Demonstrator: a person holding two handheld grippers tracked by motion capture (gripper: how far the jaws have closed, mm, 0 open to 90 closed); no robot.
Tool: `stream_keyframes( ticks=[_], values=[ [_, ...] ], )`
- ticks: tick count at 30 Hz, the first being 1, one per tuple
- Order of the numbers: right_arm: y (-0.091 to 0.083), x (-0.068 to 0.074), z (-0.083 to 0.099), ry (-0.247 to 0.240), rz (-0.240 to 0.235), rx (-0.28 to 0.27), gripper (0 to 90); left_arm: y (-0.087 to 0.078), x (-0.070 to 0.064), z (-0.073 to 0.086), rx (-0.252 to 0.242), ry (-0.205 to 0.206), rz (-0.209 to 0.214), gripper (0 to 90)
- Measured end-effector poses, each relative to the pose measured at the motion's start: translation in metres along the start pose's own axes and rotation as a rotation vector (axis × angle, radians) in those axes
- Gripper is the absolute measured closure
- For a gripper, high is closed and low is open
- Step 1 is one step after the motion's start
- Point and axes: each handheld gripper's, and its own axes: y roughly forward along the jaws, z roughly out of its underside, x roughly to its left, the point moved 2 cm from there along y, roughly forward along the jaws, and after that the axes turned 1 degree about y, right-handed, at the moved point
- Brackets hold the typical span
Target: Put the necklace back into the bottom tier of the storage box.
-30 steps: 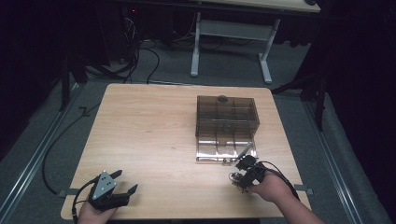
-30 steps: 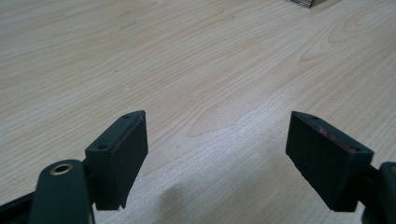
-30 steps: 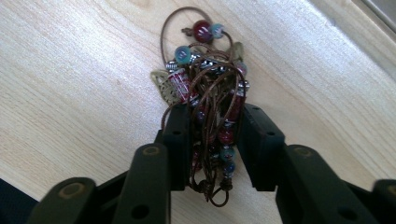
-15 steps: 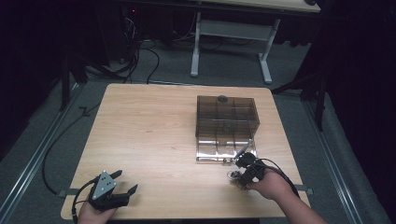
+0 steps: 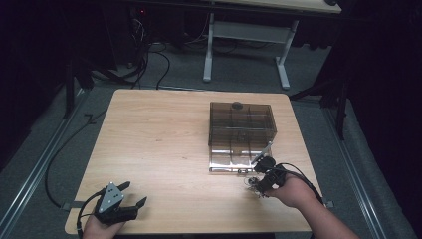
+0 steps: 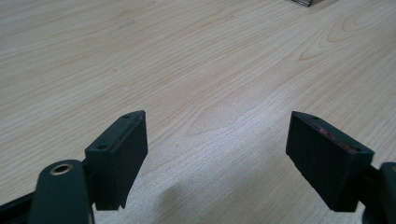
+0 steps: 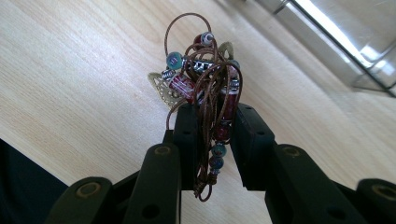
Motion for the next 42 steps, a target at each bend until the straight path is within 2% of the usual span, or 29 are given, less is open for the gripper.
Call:
stream_keyframes(
  ticks=[7, 14, 16, 17, 18, 22, 23, 26, 30, 33, 34, 38, 42],
  values=[
    [-0.013, -0.002, -0.009, -0.007, -0.001, -0.020, 72.6, -0.001, 0.000, 0.000, -0.004, 0.000, 0.001, 21.2],
    [-0.017, -0.005, -0.022, 0.001, -0.004, -0.033, 72.6, -0.001, 0.000, 0.000, -0.008, -0.002, 0.001, 21.1],
    [-0.016, -0.007, -0.027, -0.004, -0.004, -0.035, 72.6, -0.001, 0.000, 0.000, -0.008, -0.004, 0.003, 21.1],
    [-0.016, -0.006, -0.028, 0.016, -0.004, -0.030, 72.6, 0.000, 0.000, 0.000, -0.009, -0.004, 0.002, 21.1],
    [-0.015, -0.008, -0.031, -0.006, -0.002, -0.037, 72.6, -0.001, 0.000, 0.000, -0.008, -0.002, 0.003, 21.1],
    [-0.013, -0.013, -0.039, -0.003, 0.001, -0.035, 72.6, -0.001, 0.000, 0.000, -0.007, -0.001, 0.006, 21.1],
    [-0.013, -0.012, -0.041, 0.017, 0.002, -0.029, 72.6, -0.001, 0.000, 0.000, -0.007, -0.001, 0.006, 21.1],
    [-0.013, -0.017, -0.048, -0.002, 0.008, -0.041, 72.6, 0.000, 0.000, 0.000, -0.005, 0.000, 0.005, 21.1],
    [-0.014, -0.021, -0.058, 0.003, 0.010, -0.055, 72.6, -0.001, 0.000, 0.001, -0.009, -0.003, -0.003, 21.1],
    [-0.012, -0.024, -0.066, 0.013, 0.015, -0.054, 72.6, -0.001, 0.000, 0.001, -0.006, -0.002, 0.006, 21.1],
    [-0.011, -0.027, -0.070, -0.006, 0.016, -0.056, 72.5, -0.001, 0.000, 0.000, -0.003, 0.000, 0.010, 21.0],
    [-0.005, -0.030, -0.081, 0.006, 0.018, -0.047, 72.6, -0.001, 0.000, 0.001, -0.007, -0.006, 0.007, 21.0],
    [0.001, -0.030, -0.089, -0.007, 0.031, -0.029, 72.5, 0.000, 0.000, 0.000, -0.004, -0.003, 0.011, 21.1]
  ],
)
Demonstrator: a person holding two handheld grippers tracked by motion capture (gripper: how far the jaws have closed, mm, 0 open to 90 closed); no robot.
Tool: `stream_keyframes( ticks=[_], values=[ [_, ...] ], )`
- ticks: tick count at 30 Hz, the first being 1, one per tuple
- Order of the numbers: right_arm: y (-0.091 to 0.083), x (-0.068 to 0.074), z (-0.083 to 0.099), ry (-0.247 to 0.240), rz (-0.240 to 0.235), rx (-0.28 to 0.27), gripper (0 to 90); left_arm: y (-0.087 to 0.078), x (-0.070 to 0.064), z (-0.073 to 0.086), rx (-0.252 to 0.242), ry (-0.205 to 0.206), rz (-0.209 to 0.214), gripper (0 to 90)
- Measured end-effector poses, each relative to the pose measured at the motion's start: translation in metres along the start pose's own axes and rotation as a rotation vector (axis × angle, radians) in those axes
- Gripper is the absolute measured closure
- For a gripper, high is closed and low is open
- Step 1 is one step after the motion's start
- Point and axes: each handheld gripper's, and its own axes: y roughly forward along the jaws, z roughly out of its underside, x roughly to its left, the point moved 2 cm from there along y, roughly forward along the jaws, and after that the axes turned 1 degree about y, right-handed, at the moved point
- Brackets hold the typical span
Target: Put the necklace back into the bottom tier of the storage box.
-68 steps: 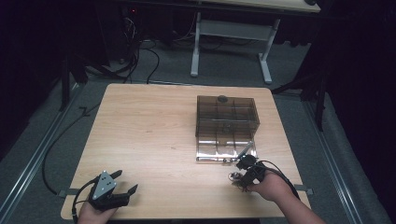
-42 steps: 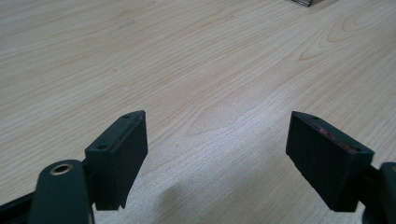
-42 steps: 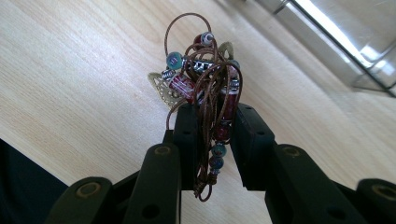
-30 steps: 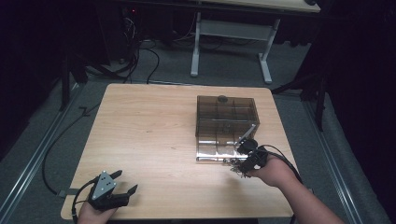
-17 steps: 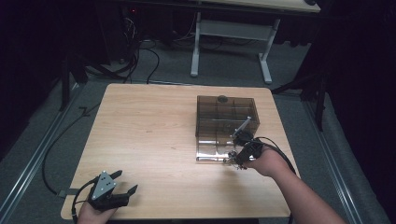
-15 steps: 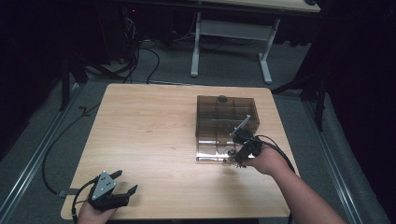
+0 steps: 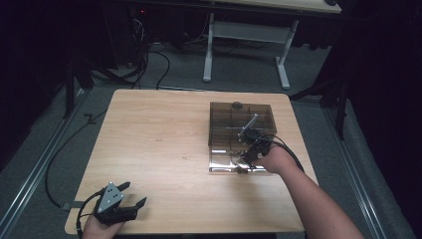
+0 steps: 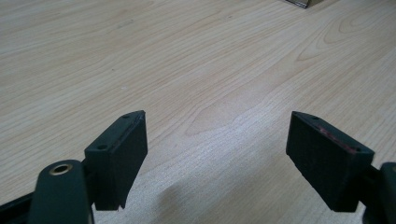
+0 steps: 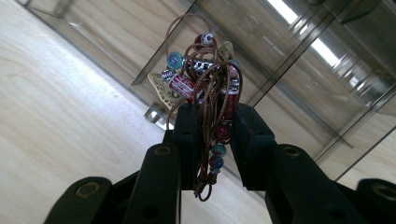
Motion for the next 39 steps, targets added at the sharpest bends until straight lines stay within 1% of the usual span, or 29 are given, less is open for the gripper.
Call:
stream_keyframes(
  ticks=[2, 3, 4, 5, 6, 7, 9, 10, 14, 15, 17, 21, 22, 23, 24, 25, 27, 29, 30, 32, 33, 34, 36, 37, 38, 39],
  values=[
    [0.003, 0.000, -0.002, 0.002, -0.005, 0.003, 72.6, 0.000, 0.000, 0.000, 0.003, 0.003, 0.004, 21.1],
    [0.004, -0.001, -0.003, -0.007, -0.004, 0.008, 72.5, 0.000, 0.000, 0.000, 0.002, 0.002, 0.003, 21.0],
    [0.005, 0.000, -0.003, 0.026, -0.003, 0.021, 72.6, 0.000, 0.000, 0.000, -0.002, 0.002, 0.000, 21.1],
    [0.006, -0.003, -0.005, -0.008, -0.002, 0.013, 72.5, 0.000, 0.000, 0.000, -0.001, 0.001, 0.000, 21.1],
    [0.007, -0.002, -0.005, 0.009, -0.002, 0.020, 72.5, 0.000, 0.000, 0.000, -0.001, 0.001, 0.001, 21.0],
    [0.008, -0.003, -0.006, -0.005, -0.001, 0.025, 72.5, 0.000, 0.000, 0.000, 0.002, 0.001, 0.003, 21.1],
    [0.010, -0.004, -0.007, 0.007, 0.007, 0.042, 72.5, 0.000, 0.000, 0.000, 0.009, 0.003, 0.006, 21.1],
    [0.012, -0.006, -0.007, -0.017, 0.008, 0.041, 72.4, 0.000, 0.000, 0.000, 0.008, 0.003, 0.006, 21.1],
    [0.018, -0.005, -0.008, -0.025, 0.012, 0.062, 72.4, 0.000, 0.000, 0.000, 0.005, 0.002, 0.006, 21.1],
    [0.019, -0.003, -0.009, -0.014, 0.009, 0.064, 72.4, 0.000, 0.000, 0.000, 0.005, 0.002, 0.007, 21.1],
    [0.022, -0.004, -0.011, -0.034, 0.012, 0.060, 72.4, 0.000, 0.000, 0.000, 0.007, 0.002, 0.013, 21.0],
    [0.027, -0.002, -0.014, -0.037, 0.007, 0.069, 72.4, 0.000, 0.001, 0.000, 0.007, -0.003, 0.017, 21.1],
    [0.028, 0.001, -0.014, -0.011, 0.001, 0.077, 72.4, 0.000, 0.001, 0.000, 0.008, -0.002, 0.018, 21.0],
    [0.030, 0.000, -0.015, -0.036, 0.006, 0.073, 72.4, 0.000, 0.001, 0.000, 0.008, -0.002, 0.018, 21.0],
    [0.031, 0.000, -0.016, -0.032, 0.001, 0.077, 72.4, 0.000, 0.001, 0.000, 0.008, -0.002, 0.019, 21.1],
    [0.032, 0.000, -0.016, -0.045, 0.003, 0.077, 72.4, 0.000, 0.001, 0.000, 0.008, -0.002, 0.019, 21.1],
    [0.034, 0.001, -0.017, -0.040, 0.001, 0.075, 72.4, 0.000, 0.001, 0.000, 0.006, -0.002, 0.019, 21.0],
    [0.035, 0.003, -0.017, -0.017, 0.004, 0.086, 72.4, 0.000, 0.001, 0.000, 0.006, -0.003, 0.020, 21.0],
    [0.037, 0.001, -0.018, -0.041, 0.005, 0.078, 72.3, 0.000, 0.001, 0.000, 0.005, -0.003, 0.020, 21.0],
    [0.039, 0.002, -0.018, -0.022, 0.005, 0.087, 72.2, 0.000, 0.001, 0.000, 0.005, -0.003, 0.020, 21.0],
    [0.040, 0.000, -0.019, -0.051, 0.005, 0.079, 72.1, 0.000, 0.002, 0.000, 0.006, -0.003, 0.019, 20.9],
    [0.040, 0.001, -0.018, -0.035, 0.003, 0.085, 71.8, 0.000, 0.002, 0.000, 0.006, -0.003, 0.020, 21.0],
    [0.040, 0.002, -0.019, -0.023, 0.005, 0.090, 69.7, 0.000, 0.002, 0.000, 0.005, -0.004, 0.019, 21.0],
    [0.039, 0.002, -0.019, -0.025, -0.002, 0.089, 66.4, 0.000, 0.002, 0.000, 0.004, -0.004, 0.019, 20.9],
    [0.037, 0.002, -0.019, -0.017, -0.008, 0.085, 63.5, 0.000, 0.002, 0.000, 0.004, -0.005, 0.019, 20.9],
    [0.033, 0.001, -0.020, -0.020, -0.020, 0.066, 61.6, 0.000, 0.002, 0.000, 0.005, -0.005, 0.018, 20.9]
  ],
)
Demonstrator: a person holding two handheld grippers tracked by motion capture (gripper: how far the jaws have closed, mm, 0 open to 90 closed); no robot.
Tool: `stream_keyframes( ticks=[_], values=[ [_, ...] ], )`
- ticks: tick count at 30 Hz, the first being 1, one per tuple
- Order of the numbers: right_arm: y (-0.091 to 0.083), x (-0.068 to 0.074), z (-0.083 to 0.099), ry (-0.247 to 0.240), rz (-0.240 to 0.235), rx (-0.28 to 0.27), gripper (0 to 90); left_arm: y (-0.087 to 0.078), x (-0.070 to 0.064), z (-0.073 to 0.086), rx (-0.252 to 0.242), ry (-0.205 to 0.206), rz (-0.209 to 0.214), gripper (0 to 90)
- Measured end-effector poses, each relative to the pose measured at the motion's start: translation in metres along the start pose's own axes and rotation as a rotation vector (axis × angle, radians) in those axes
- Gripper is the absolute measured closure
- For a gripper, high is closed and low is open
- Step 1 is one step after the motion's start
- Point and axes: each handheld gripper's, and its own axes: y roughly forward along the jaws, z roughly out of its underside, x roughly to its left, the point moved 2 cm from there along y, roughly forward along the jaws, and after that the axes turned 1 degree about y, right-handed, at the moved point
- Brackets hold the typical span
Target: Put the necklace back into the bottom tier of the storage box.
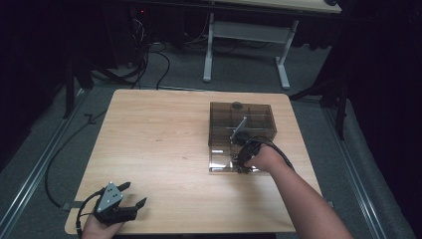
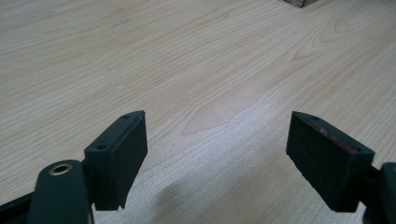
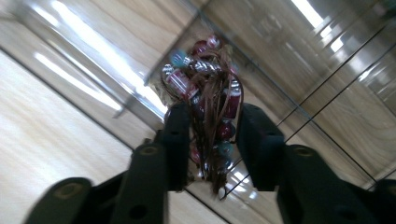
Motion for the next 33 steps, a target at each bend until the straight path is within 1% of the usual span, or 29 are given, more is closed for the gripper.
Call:
stream_keyframes(
  ticks=[1, 2, 3, 4, 5, 6, 8, 9, 11, 12, 13, 15, 16, 19, 20, 21, 22, 24, 26, 28, 30, 31, 32, 33],
  values=[
    [-0.005, 0.001, 0.000, 0.034, -0.010, -0.007, 60.0, 0.000, 0.000, 0.000, 0.001, 0.001, 0.000, 20.9],
    [-0.010, 0.000, 0.000, 0.019, -0.006, -0.019, 58.9, 0.000, 0.000, 0.000, 0.001, 0.001, -0.001, 21.0],
    [-0.016, 0.000, 0.001, 0.024, 0.000, -0.028, 58.3, 0.000, 0.000, 0.000, 0.001, 0.001, -0.001, 20.9],
    [-0.021, -0.001, 0.002, 0.016, -0.002, -0.043, 58.3, 0.000, 0.000, 0.000, 0.002, 0.002, 0.000, 20.9],
    [-0.027, 0.000, 0.003, 0.040, -0.006, -0.047, 58.6, 0.000, 0.000, 0.000, 0.003, 0.002, 0.000, 20.9],
    [-0.032, -0.002, 0.005, 0.029, -0.005, -0.061, 59.7, 0.000, 0.000, 0.000, 0.003, 0.002, 0.000, 20.9],
    [-0.036, -0.004, 0.009, 0.027, -0.013, -0.073, 64.8, 0.000, 0.000, 0.000, 0.004, 0.003, -0.002, 20.9],
    [-0.036, -0.004, 0.011, 0.039, -0.021, -0.067, 68.3, 0.000, 0.000, 0.000, 0.005, 0.004, -0.001, 20.9],
    [-0.031, -0.004, 0.015, 0.034, -0.036, -0.072, 76.1, 0.000, 0.000, 0.000, 0.003, 0.003, -0.002, 21.0],
    [-0.028, -0.003, 0.017, 0.036, -0.037, -0.064, 78.7, 0.000, 0.000, 0.000, 0.003, 0.003, -0.002, 20.9],
    [-0.023, -0.002, 0.018, 0.045, -0.031, -0.052, 81.1, 0.000, 0.000, 0.000, 0.002, 0.003, -0.002, 20.9],
    [-0.014, -0.004, 0.019, 0.028, -0.017, -0.044, 84.9, 0.000, 0.000, 0.000, 0.002, 0.003, -0.002, 21.0],
    [-0.011, -0.002, 0.019, 0.051, -0.018, -0.039, 85.9, 0.000, 0.000, 0.000, 0.003, 0.003, -0.002, 20.9],
    [-0.001, -0.001, 0.017, 0.038, -0.008, -0.020, 87.2, 0.000, 0.000, 0.000, 0.003, 0.002, -0.002, 21.0],
    [0.000, 0.001, 0.017, 0.046, -0.013, -0.020, 87.1, 0.000, 0.000, 0.000, 0.004, 0.002, -0.002, 21.0],
    [0.002, 0.001, 0.016, 0.036, -0.020, -0.023, 86.6, 0.000, 0.000, 0.000, 0.004, 0.001, -0.001, 21.0],
    [0.003, 0.002, 0.015, 0.029, -0.013, -0.025, 86.4, 0.000, 0.000, 0.000, 0.003, 0.001, -0.002, 21.0],
    [0.002, 0.002, 0.015, 0.024, -0.014, -0.023, 84.6, 0.000, 0.000, 0.000, 0.003, 0.001, -0.003, 21.0],
    [-0.002, 0.002, 0.015, 0.047, -0.019, -0.026, 83.1, 0.000, 0.000, 0.000, 0.003, 0.001, -0.004, 21.0],
    [-0.007, 0.001, 0.016, 0.041, -0.010, -0.042, 81.5, 0.000, 0.000, 0.000, 0.003, 0.002, -0.004, 20.9],
    [-0.014, 0.000, 0.017, 0.060, -0.018, -0.061, 81.1, 0.000, 0.000, 0.000, 0.003, 0.001, -0.004, 21.0],
    [-0.017, -0.001, 0.018, 0.047, -0.008, -0.064, 81.2, 0.000, 0.000, 0.000, 0.003, 0.002, -0.005, 21.0],
    [-0.021, 0.000, 0.019, 0.056, -0.007, -0.068, 81.3, 0.000, 0.000, 0.000, 0.004, 0.002, -0.005, 21.0],
    [-0.024, -0.001, 0.020, 0.052, -0.007, -0.074, 81.4, 0.000, 0.000, 0.000, 0.003, 0.002, -0.005, 21.0]
  ],
)
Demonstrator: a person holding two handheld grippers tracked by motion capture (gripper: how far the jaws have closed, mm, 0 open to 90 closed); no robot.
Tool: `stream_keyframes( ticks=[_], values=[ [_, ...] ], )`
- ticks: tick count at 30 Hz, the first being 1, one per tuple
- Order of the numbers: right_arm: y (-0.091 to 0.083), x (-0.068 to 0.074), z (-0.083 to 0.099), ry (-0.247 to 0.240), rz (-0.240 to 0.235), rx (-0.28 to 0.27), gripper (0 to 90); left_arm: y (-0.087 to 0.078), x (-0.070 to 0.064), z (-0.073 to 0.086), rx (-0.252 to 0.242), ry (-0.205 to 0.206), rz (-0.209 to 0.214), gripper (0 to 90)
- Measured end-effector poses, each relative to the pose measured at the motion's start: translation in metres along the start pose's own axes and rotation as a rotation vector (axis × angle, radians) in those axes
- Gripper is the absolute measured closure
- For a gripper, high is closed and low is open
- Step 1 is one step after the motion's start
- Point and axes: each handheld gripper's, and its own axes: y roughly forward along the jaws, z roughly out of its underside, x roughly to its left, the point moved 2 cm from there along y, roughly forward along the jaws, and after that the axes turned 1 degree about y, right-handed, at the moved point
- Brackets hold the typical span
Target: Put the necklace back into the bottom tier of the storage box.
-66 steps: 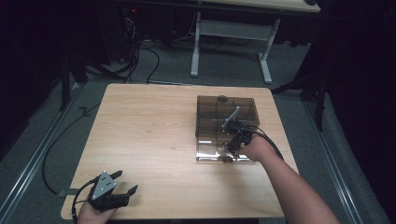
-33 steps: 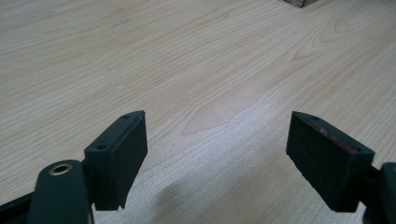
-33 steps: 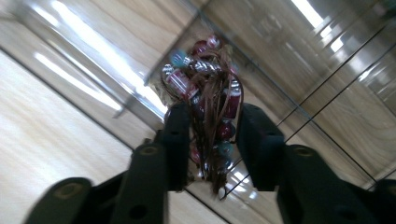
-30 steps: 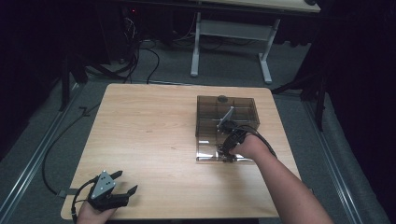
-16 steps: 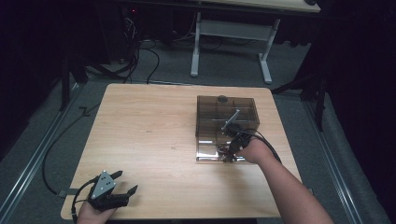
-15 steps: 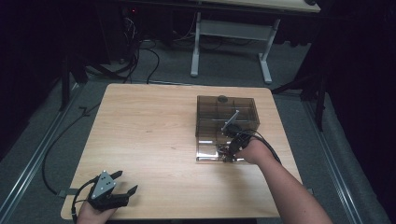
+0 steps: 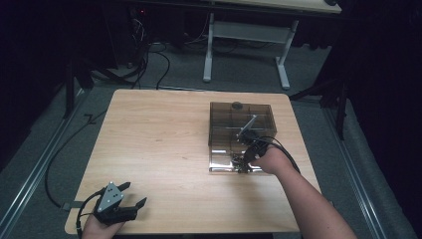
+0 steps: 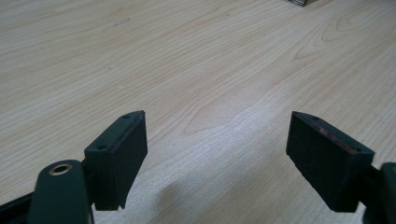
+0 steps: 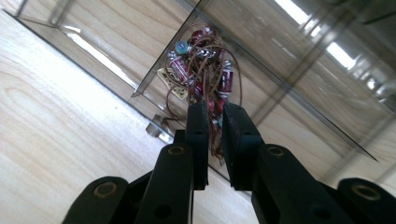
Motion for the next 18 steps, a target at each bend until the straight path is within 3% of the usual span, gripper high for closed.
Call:
stream_keyframes(
  ticks=[5, 6, 8, 10, 12, 17, 18],
  values=[
    [-0.011, -0.001, 0.007, 0.006, -0.004, -0.003, 82.7, 0.000, 0.000, 0.000, -0.001, -0.001, 0.000, 21.0],
    [-0.012, 0.000, 0.010, 0.026, -0.003, 0.002, 82.7, 0.000, 0.000, 0.000, -0.001, -0.001, 0.000, 21.0],
    [-0.011, -0.001, 0.014, 0.013, -0.006, -0.002, 82.7, 0.000, 0.000, 0.000, -0.001, 0.000, -0.001, 21.0],
    [-0.010, 0.001, 0.020, 0.036, -0.010, 0.006, 82.7, 0.000, 0.000, 0.000, -0.001, 0.000, -0.001, 21.0],
    [-0.008, 0.000, 0.025, 0.014, -0.007, 0.006, 82.5, 0.000, 0.000, 0.000, 0.000, 0.000, 0.000, 21.0],
    [-0.004, 0.001, 0.039, 0.031, -0.010, 0.017, 81.8, 0.000, 0.000, 0.000, -0.001, -0.001, 0.001, 20.9],
    [-0.004, 0.003, 0.042, 0.061, -0.009, 0.026, 81.6, 0.000, 0.000, 0.000, -0.001, -0.001, 0.001, 20.9]
  ],
)
